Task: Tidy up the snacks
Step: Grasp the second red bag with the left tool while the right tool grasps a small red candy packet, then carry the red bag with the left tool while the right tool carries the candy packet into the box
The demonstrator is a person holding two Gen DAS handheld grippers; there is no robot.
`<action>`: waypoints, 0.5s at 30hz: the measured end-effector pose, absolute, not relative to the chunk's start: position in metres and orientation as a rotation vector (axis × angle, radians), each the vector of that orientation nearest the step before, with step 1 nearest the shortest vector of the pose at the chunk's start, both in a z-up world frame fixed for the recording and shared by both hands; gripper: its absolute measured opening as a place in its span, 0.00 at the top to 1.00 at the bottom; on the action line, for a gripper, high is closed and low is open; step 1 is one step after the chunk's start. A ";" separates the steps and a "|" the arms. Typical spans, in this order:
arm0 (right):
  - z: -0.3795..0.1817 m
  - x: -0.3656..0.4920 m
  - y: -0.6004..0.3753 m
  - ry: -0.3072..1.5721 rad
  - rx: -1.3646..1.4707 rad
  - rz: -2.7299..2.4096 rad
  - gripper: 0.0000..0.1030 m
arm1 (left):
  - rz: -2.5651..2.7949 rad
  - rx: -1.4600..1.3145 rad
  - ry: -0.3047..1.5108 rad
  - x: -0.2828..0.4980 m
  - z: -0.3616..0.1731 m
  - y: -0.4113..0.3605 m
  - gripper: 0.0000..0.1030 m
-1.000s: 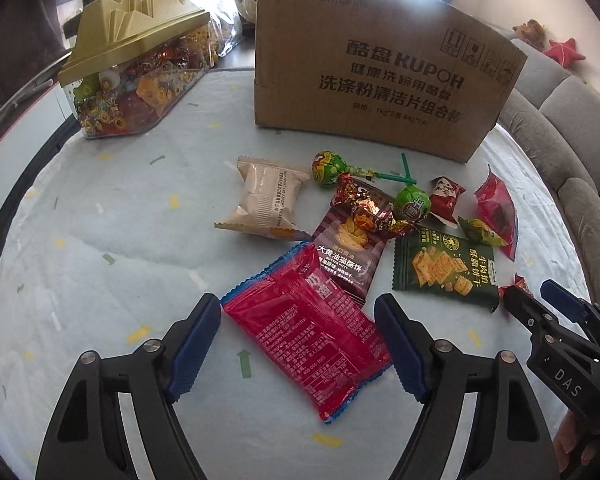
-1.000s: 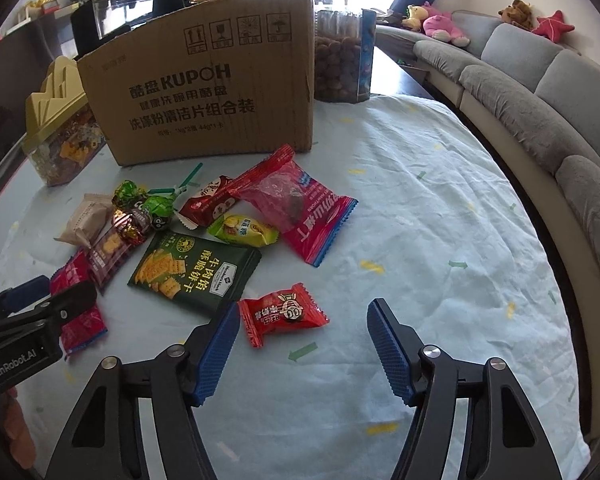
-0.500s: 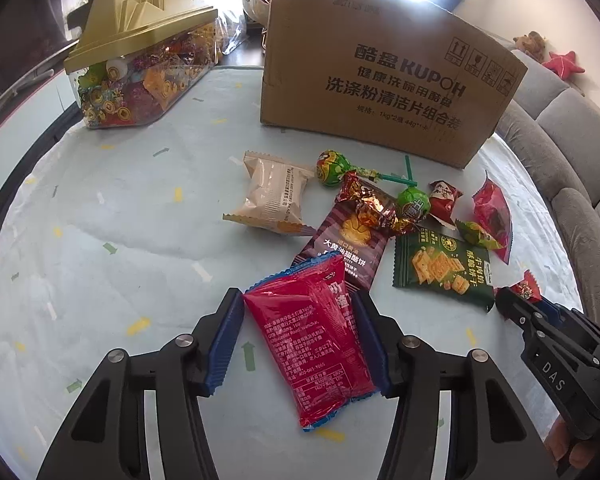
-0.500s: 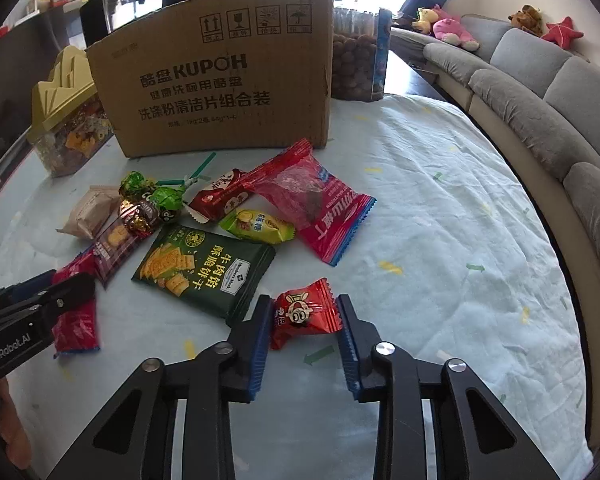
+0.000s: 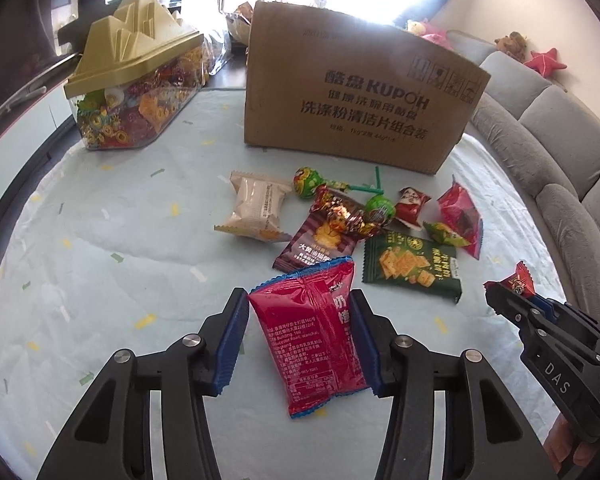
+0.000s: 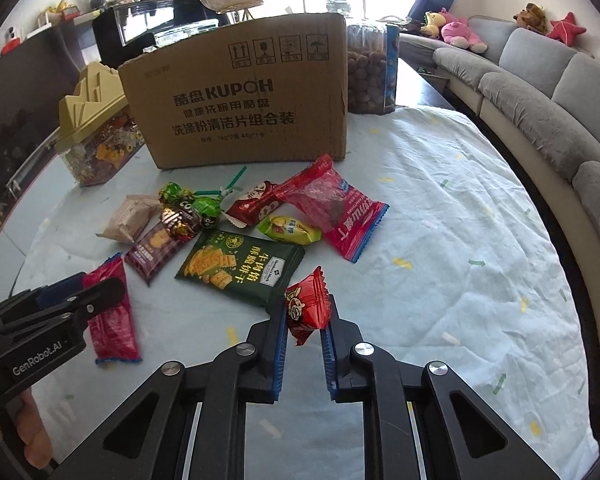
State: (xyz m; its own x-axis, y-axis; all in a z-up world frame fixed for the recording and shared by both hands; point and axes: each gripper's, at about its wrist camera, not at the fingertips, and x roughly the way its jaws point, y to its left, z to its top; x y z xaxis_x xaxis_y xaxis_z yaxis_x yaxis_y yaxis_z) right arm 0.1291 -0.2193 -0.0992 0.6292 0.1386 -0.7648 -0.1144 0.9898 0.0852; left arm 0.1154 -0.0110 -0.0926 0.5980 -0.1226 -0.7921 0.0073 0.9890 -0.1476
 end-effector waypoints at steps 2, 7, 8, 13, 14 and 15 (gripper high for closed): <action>-0.094 0.126 -0.218 0.868 0.032 0.155 0.84 | -0.087 -0.136 0.916 0.113 -0.088 -0.012 0.52; -0.080 0.122 -0.212 0.843 0.038 0.199 0.84 | -0.107 -0.137 0.887 0.108 -0.075 -0.014 0.52; -0.078 0.122 -0.210 0.837 0.039 0.206 0.84 | -0.110 -0.134 0.880 0.107 -0.072 -0.014 0.52; -0.066 0.120 -0.206 0.812 0.042 0.235 0.84 | -0.122 -0.118 0.843 0.106 -0.057 -0.016 0.52; -0.064 0.120 -0.206 0.808 0.045 0.238 0.84 | -0.125 -0.115 0.836 0.106 -0.055 -0.016 0.52; -0.062 0.121 -0.206 0.806 0.048 0.240 0.84 | -0.129 -0.112 0.827 0.106 -0.052 -0.017 0.52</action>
State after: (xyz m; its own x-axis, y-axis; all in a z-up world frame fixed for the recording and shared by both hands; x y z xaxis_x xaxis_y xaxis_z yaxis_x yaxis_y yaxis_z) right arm 0.1206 -0.2061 -0.0621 0.6671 0.2312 -0.7082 -0.1944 0.9717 0.1341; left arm 0.1062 -0.0165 -0.0517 0.6700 -0.1574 -0.7255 0.0704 0.9863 -0.1490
